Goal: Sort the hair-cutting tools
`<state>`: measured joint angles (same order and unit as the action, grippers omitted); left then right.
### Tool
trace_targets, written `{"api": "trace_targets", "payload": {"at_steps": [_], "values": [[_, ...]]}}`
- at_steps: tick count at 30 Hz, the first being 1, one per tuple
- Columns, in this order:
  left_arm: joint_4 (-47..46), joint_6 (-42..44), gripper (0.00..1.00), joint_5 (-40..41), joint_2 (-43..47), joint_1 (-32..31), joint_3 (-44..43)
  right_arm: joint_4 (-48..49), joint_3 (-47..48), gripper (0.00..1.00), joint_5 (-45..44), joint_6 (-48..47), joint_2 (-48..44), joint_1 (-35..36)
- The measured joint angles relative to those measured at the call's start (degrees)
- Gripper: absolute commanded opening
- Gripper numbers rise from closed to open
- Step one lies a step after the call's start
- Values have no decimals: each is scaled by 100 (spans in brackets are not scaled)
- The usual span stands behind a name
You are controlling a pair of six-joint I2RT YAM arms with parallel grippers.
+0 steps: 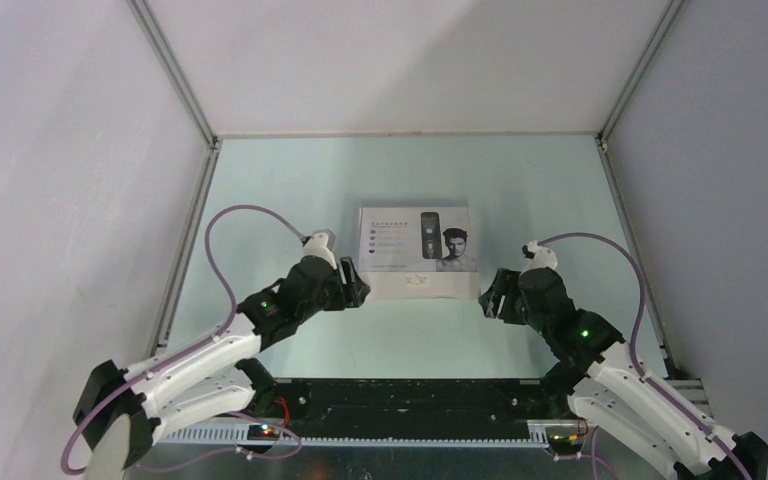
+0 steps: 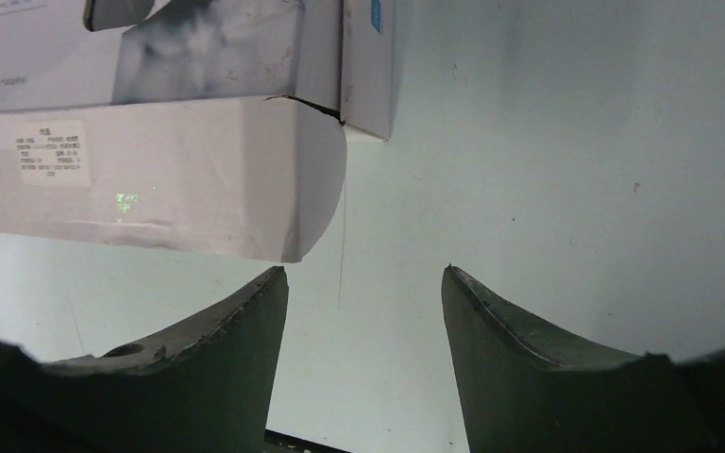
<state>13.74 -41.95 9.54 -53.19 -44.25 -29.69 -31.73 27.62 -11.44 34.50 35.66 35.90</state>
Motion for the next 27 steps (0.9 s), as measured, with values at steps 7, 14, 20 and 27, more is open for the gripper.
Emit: {"api": "trace_targets", "payload": {"at_steps": [7,14,20,27], "values": [[-142,-264,67,-546,-238,2,0,199,0,66,201,-2,409,-87],[-164,-369,67,-658,-238,7,0,389,0,66,341,-7,490,-87],[-155,-369,68,-671,-238,9,0,424,0,66,358,-7,470,-87],[-57,-361,68,-496,-238,9,-2,426,0,65,363,-4,463,-87]]}}
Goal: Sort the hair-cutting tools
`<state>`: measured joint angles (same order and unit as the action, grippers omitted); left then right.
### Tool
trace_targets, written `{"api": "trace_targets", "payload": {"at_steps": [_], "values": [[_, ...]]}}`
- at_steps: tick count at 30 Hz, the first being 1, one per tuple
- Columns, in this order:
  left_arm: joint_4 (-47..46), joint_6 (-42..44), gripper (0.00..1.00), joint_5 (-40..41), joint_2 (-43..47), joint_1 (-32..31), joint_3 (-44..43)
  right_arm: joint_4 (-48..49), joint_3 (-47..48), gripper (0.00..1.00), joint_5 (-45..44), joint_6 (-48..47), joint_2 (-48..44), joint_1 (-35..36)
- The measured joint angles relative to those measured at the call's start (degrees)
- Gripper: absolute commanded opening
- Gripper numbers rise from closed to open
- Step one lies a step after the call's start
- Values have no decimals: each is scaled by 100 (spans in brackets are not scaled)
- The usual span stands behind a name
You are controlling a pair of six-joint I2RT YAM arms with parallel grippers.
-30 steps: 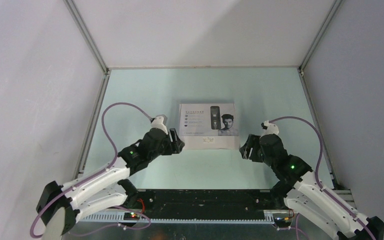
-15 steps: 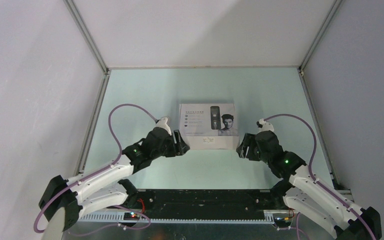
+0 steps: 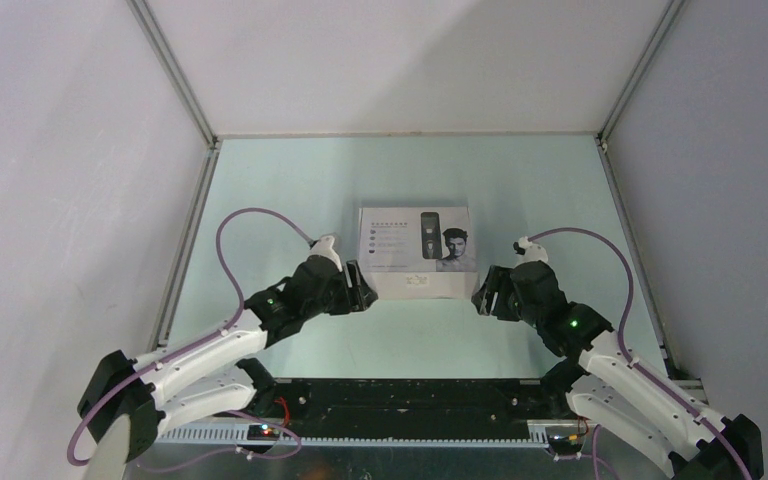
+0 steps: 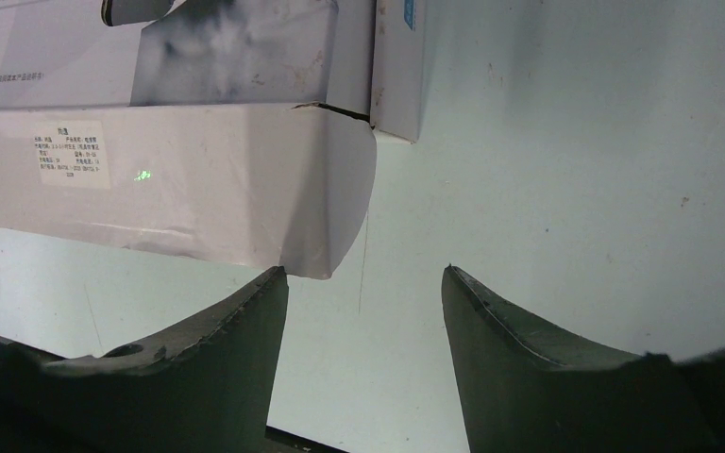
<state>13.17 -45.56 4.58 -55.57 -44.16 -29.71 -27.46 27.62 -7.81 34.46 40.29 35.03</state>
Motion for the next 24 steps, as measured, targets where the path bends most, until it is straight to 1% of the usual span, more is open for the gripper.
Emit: {"api": "trace_targets", "payload": {"at_steps": [19,24], "values": [[-98,11,64,354,-140,-2,66,0,0,63,-26,7,-2,-2],[-140,11,64,439,-210,0,188,52,0,59,-28,17,-22,-2]]}}
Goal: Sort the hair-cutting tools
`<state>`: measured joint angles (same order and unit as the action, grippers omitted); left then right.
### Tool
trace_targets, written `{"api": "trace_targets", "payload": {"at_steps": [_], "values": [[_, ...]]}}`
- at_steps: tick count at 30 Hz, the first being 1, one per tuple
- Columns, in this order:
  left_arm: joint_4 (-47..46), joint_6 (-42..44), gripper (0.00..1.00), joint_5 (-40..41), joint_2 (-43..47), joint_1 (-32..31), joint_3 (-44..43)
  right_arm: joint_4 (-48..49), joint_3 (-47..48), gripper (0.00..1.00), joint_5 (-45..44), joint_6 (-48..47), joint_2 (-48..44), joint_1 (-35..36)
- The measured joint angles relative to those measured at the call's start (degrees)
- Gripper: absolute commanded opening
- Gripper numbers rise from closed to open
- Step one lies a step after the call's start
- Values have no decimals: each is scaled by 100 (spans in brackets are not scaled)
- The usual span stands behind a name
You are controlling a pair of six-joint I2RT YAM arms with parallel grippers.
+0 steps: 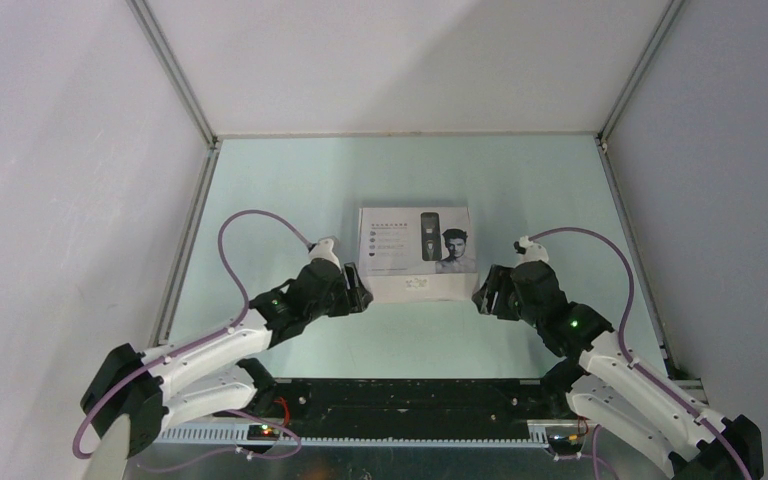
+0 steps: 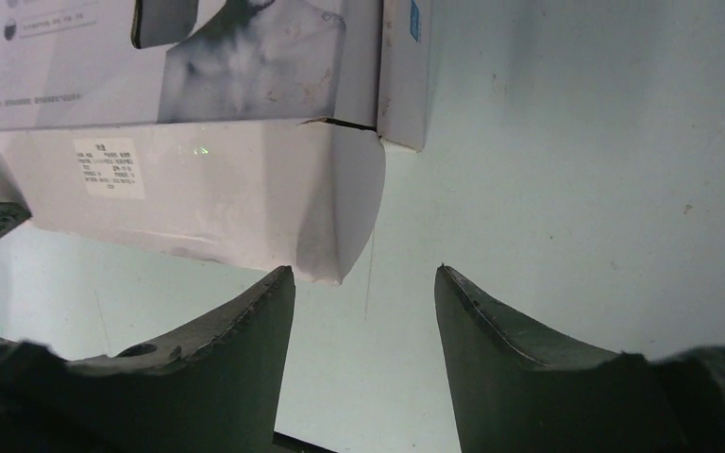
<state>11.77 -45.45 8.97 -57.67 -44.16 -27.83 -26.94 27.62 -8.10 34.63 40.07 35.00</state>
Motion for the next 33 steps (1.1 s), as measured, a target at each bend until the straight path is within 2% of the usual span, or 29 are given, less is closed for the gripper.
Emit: {"api": "trace_targets", "payload": {"at_steps": [7,15,33], "values": [[-13,0,64,13,-31,-2,7,310,0,50,-61,50,-13,-24],[-9,2,64,52,-31,0,9,645,-2,39,-35,179,748,-175],[-7,52,63,210,-31,0,11,715,-238,38,68,330,745,-487]]}}
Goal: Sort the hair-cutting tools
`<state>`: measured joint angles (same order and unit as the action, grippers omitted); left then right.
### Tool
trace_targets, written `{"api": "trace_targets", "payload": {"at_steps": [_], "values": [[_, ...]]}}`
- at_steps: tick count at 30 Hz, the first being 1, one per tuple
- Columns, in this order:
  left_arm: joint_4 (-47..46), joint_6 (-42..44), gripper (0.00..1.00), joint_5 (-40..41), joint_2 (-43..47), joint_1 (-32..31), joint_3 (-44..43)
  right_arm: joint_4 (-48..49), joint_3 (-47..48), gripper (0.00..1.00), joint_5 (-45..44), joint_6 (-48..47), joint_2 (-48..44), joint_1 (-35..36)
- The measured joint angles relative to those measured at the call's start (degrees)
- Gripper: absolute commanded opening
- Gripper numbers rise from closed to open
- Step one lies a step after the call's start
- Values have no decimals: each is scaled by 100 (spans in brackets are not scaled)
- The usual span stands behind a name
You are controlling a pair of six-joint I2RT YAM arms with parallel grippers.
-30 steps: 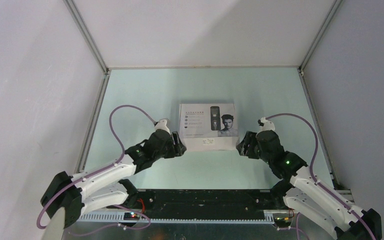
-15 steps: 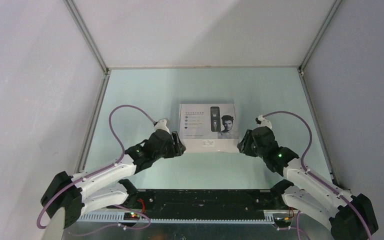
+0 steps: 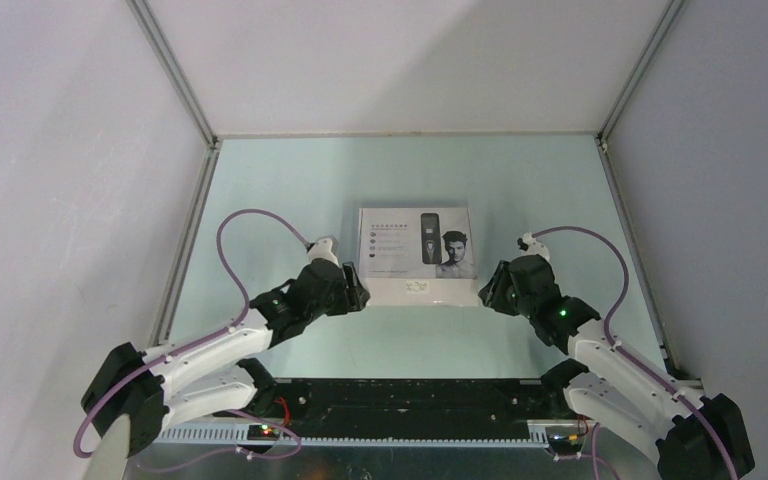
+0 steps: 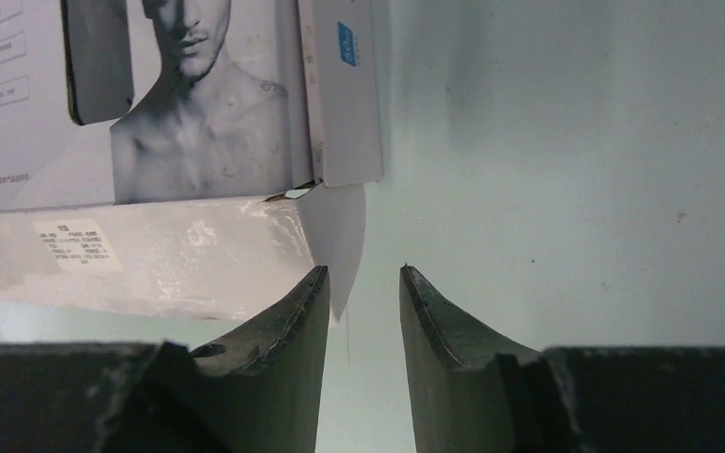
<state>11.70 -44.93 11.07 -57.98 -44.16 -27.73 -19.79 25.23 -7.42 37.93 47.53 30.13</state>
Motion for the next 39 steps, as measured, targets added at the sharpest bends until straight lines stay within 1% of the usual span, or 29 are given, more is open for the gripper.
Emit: {"api": "trace_targets", "payload": {"at_steps": [7,15,18,26,30,33,36,39], "values": [[-7,39,58,157,-122,0,4,177,-4,38,282,-26,55,0],[-122,37,55,293,-380,68,254,374,-4,40,494,-92,133,-2],[-221,37,55,326,-592,136,267,549,-15,39,522,-109,448,-57],[-664,22,55,358,-1163,378,267,1119,-225,38,654,-109,1652,-367],[-911,-22,55,378,-1272,525,269,1512,-229,37,737,-107,1899,-485],[-1043,-63,55,378,-1276,599,319,1749,-229,37,793,-105,2024,-544],[-1043,-72,58,372,-1191,656,356,1770,-229,38,839,-107,2011,-564],[-855,-72,62,363,-739,675,446,1550,-245,38,833,-107,1744,-560]]}}
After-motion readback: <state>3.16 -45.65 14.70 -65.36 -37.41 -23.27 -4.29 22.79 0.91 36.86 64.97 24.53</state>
